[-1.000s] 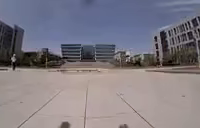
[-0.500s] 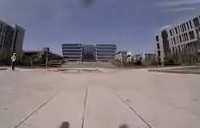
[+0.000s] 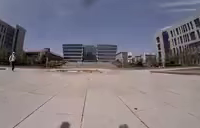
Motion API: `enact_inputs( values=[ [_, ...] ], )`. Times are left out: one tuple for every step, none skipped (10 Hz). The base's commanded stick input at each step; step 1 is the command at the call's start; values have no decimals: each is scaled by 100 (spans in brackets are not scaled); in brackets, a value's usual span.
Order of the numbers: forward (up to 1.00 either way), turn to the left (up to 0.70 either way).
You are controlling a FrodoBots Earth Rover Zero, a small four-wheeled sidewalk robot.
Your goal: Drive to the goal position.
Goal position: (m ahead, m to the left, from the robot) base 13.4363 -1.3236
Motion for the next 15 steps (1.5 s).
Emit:
enact_inputs(
  values=[
    [70,-35],
    [70,-35],
    [70,-35],
    [70,-35],
    [70,-18],
    [70,0],
    [70,0],
    [70,0],
    [70,0],
    [70,0],
    [70,0],
    [70,0],
    [70,0],
    [70,0],
    [70,0]
  ],
)
